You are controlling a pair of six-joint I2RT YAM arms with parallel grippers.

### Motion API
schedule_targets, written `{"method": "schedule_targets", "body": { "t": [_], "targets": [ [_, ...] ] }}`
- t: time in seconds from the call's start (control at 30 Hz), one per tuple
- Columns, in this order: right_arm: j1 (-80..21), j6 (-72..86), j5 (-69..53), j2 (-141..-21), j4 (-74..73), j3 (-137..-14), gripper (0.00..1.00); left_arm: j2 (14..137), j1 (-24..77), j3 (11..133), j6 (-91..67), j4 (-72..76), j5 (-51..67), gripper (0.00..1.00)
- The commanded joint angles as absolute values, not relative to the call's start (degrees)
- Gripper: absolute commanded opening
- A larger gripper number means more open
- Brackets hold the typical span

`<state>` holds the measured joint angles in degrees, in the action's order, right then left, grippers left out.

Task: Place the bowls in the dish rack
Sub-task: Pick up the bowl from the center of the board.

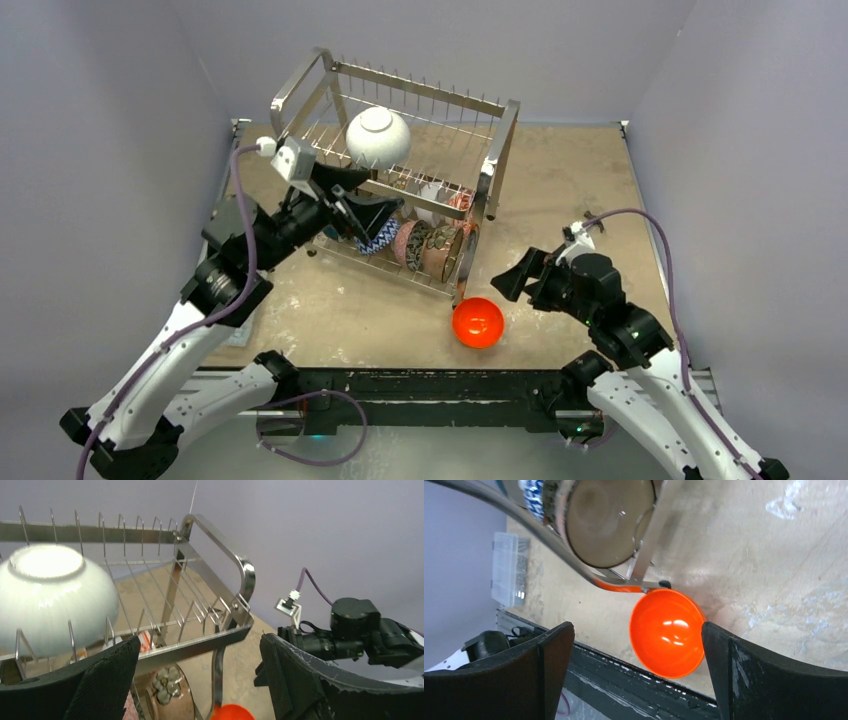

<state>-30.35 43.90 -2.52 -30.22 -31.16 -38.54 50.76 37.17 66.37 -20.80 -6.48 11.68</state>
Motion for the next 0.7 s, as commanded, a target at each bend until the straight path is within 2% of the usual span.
{"method": "schedule_targets", "body": {
  "t": [0.0, 0.3, 0.5, 0.67],
  "targets": [
    [-30.3, 48.7, -5.0, -30.4, -30.5, -33.9, 0.99, 44.0, 37.1, 59.7, -28.5, -6.1, 13.2, 0.88],
    [-30.3, 54.4, -6.5, -28.4, -26.9, -24.1, 0.93, 32.7, 37.1, 47.9, -39.1, -11.2, 14.6, 0.88],
    [-30.2, 58.2, -12.0, -29.4, -19.3, -14.0, 0.89, 31.8, 37.0, 37.7, -48.2, -11.7, 17.4, 0.86],
    [-30.2, 57.0, -16.5, -33.5, -12.1, -9.9, 0.81, 32.7, 37.1, 28.2, -54.2, -7.1, 18.8, 0.84]
  ]
}}
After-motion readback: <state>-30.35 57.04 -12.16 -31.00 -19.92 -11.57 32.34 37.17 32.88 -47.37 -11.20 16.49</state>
